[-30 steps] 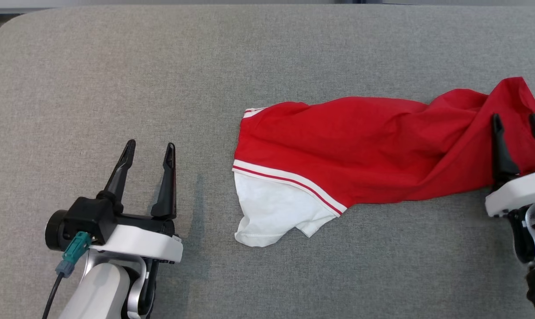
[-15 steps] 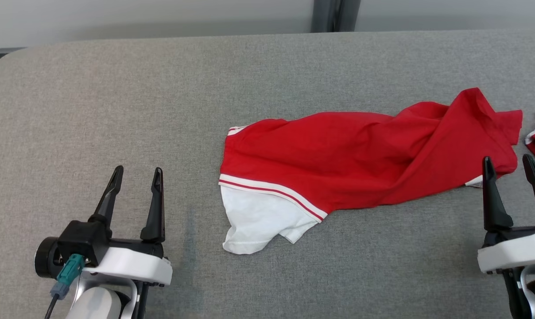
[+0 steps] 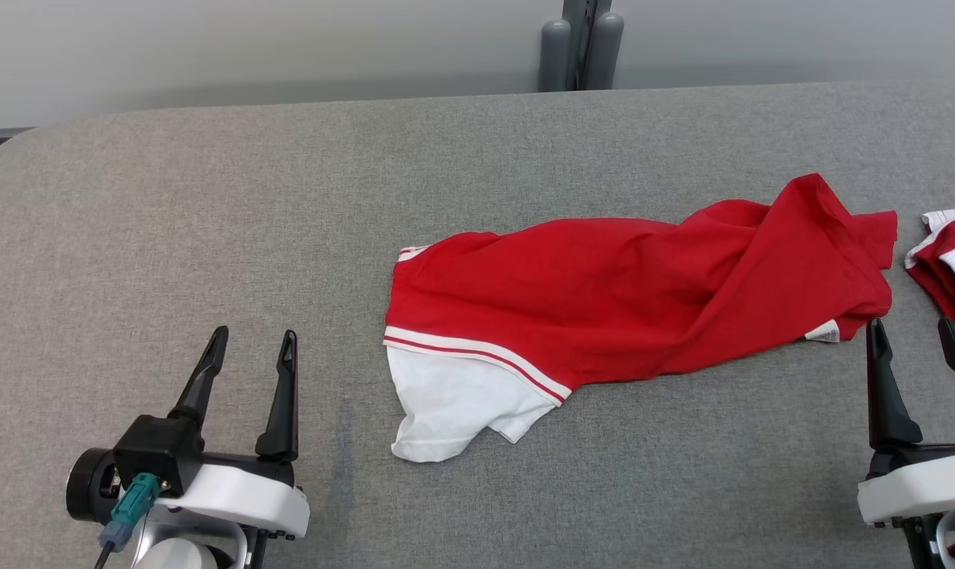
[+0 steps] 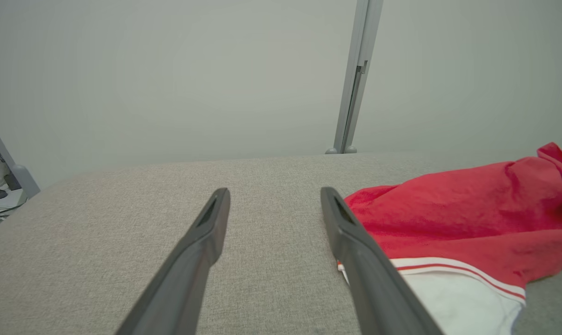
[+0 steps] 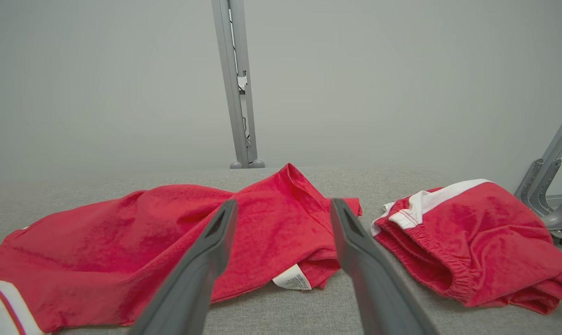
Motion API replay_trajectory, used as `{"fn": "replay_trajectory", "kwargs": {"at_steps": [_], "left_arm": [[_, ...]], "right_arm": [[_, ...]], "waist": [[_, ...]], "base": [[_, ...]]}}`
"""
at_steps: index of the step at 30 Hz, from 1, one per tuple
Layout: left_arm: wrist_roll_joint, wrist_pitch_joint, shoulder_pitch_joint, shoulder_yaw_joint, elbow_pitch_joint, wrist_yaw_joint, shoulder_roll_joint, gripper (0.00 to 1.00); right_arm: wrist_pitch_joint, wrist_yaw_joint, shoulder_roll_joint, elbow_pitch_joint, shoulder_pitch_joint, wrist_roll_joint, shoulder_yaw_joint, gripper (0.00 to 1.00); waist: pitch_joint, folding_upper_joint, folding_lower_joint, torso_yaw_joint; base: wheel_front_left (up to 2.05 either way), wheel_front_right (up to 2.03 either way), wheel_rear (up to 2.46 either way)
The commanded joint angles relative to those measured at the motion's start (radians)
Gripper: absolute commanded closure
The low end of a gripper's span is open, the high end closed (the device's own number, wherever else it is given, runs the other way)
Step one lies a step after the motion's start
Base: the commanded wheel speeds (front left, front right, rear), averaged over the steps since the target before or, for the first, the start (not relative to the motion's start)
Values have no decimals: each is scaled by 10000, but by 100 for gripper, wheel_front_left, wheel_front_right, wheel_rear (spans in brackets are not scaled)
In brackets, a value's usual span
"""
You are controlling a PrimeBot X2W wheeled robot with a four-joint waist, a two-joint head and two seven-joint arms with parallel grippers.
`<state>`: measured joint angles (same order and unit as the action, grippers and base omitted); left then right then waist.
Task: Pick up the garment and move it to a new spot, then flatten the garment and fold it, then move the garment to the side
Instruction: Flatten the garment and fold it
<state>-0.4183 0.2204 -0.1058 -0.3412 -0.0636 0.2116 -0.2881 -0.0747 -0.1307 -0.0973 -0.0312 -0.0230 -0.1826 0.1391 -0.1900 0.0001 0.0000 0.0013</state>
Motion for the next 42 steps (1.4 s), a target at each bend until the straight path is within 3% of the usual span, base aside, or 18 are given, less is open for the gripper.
{"fn": "replay_trajectory", "kwargs": {"at_steps": [1, 9, 19, 26, 27, 28, 36, 42], "left_arm": [[-4, -3, 68, -1, 45, 29, -56, 0], [0, -552, -212, -476, 218, -268, -40, 0], [-1586, -3181, 76, -1624, -34, -1396, 477, 0], [-2121, -4249, 77, -1935, -423, -1842, 268, 2], [-2102, -4214, 30, -1908, -470, -1826, 225, 58], [-2055, -4155, -17, -1867, -507, -1801, 192, 100], [-1948, -3812, -286, -1727, -602, -1762, 152, 100], [-1791, -3647, -512, -1699, -626, -1700, 75, 100]], "right_arm": [[22, -2, -14, -71, 77, 24, 40, 0], [113, -2, 60, -198, -32, -1, 37, 0], [-1, -2, 16, -18, -227, -144, -1, 0], [-75, -2, 11, 112, -275, -209, 102, 0], [-67, -2, 13, 125, -271, -208, 140, 0], [-58, -2, 4, 157, -268, -202, 192, 0], [-76, -2, -216, 585, -451, -356, 484, 0], [-72, -2, -981, 2198, -1318, -935, 753, 0]], "waist": [[-11, -1, 0, -4], [-114, -1, 0, -14], [-452, -1, 0, -243], [-614, -1, 0, -404], [-639, -1, 0, -416], [-672, -1, 0, -424], [-858, -1, 0, -417], [-1149, -1, 0, -327]], "base": [[0, 0, 0], [0, 0, 0], [0, 0, 0], [0, 0, 0], [0, 0, 0], [0, 0, 0], [0, 0, 0], [0, 0, 0]]}}
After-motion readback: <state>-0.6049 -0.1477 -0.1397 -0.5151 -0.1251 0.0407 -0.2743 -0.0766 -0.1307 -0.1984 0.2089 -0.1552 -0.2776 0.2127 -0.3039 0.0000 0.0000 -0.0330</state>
